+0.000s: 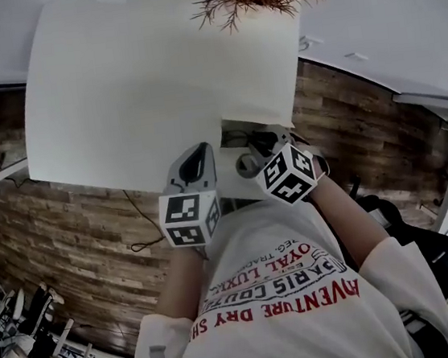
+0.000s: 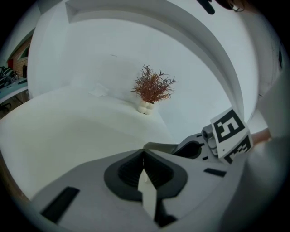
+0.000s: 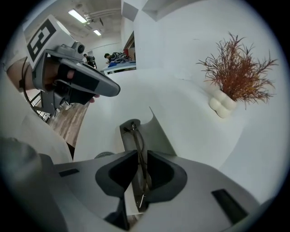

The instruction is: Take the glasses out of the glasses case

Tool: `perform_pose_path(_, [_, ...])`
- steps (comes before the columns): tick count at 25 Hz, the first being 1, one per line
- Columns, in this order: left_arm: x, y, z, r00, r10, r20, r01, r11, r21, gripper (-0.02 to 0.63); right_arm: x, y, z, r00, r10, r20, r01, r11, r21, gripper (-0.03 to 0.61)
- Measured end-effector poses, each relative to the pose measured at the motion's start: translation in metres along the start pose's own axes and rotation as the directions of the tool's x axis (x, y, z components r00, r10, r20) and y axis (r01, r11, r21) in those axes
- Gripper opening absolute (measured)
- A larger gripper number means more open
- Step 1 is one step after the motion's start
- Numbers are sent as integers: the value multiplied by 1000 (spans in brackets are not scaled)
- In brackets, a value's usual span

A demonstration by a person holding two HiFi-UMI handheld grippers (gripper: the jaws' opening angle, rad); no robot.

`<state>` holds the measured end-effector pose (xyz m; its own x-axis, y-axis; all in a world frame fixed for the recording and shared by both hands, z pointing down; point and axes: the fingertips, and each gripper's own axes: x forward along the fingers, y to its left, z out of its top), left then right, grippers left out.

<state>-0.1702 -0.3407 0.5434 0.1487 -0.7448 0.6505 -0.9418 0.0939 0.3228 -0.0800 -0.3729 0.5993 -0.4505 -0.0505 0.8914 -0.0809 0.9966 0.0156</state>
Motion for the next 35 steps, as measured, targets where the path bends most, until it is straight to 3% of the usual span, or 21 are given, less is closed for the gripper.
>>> perform_pose_path(10, [3,5,-1,1000,22,5,-22,1000,-20,0,3,-5,0,1000,-18,-4,17,995,-96,29])
perform_pose_path(26, [-17,-4,29,997,-2,73,-1,999,48,0,-33,-17,20,995,-69,67,76,990,-116,26])
perform_pose_path(31, [-26,-14,44,993,-41,108,32,996,89,0,-60,-15,40,981,-113,160,121,992,-40,26])
perform_pose_path(35, [-37,-16,64,986,-68,153,46,989,140,0,-88,-17,58,948,-200,246,189,980,68,26])
